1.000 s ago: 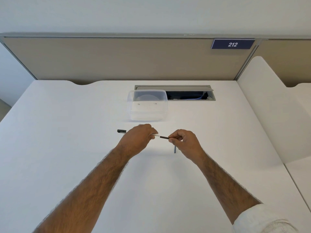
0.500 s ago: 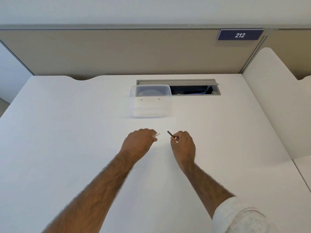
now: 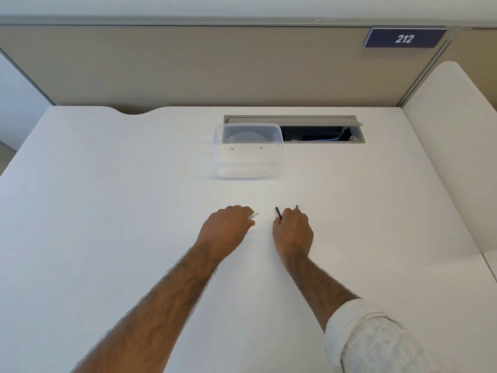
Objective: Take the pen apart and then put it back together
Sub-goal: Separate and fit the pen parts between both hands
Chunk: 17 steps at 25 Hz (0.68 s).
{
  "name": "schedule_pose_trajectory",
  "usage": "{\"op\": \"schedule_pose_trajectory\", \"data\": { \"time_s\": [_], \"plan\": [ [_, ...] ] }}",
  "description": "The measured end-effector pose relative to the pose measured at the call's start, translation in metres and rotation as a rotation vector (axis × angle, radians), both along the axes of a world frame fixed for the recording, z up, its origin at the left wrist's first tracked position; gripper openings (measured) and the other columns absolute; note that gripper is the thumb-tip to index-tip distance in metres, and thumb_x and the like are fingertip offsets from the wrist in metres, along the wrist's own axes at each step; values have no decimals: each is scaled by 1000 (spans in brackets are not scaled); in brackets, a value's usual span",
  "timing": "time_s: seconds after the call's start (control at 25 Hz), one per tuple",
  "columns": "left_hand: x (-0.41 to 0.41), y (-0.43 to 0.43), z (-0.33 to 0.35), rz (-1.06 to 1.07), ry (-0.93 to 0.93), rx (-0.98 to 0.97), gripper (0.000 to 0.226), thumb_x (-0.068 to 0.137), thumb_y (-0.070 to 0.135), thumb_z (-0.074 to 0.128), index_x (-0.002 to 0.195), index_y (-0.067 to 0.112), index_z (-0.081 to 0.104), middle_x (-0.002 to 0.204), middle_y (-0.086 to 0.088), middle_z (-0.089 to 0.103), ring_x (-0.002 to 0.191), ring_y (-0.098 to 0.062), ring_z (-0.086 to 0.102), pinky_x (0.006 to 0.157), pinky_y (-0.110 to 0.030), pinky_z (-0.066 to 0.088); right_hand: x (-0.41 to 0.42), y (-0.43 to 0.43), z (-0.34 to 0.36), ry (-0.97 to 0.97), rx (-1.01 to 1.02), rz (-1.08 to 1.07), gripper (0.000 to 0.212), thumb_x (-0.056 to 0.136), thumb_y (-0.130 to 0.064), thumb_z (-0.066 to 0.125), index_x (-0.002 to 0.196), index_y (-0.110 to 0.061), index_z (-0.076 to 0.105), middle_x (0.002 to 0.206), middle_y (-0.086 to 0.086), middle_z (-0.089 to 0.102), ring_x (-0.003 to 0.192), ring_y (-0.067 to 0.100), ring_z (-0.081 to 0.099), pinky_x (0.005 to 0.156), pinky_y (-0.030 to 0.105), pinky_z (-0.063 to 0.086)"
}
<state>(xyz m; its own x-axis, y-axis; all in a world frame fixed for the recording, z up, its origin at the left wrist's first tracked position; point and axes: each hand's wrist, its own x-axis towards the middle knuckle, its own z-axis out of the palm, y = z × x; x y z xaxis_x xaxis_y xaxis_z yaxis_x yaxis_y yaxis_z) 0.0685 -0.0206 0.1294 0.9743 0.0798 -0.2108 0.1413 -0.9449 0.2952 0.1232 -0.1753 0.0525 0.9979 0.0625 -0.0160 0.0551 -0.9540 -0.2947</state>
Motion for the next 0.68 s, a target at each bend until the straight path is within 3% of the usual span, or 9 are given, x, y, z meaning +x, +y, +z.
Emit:
{"op": "schedule_pose_trajectory", "data": {
  "time_s": [0.2, 0.68],
  "plan": [
    [-2, -1, -3, -14, 4, -5, 23, 105, 37, 47, 112, 22, 63, 100, 1, 68, 89, -25, 63, 74, -36, 49, 1, 1, 2, 54, -49, 15, 22, 100, -27, 51, 103, -10, 65, 104, 6, 67, 100, 27, 64, 74, 36, 52],
    [-2, 1, -8, -14, 19, -2, 24, 104, 39, 47, 113, 25, 64, 101, 4, 68, 90, -23, 65, 77, -38, 54, 7, 6, 6, 96, -66, 21, 21, 97, -27, 52, 96, -11, 65, 96, 6, 69, 92, 25, 66, 68, 34, 51]
  ]
}}
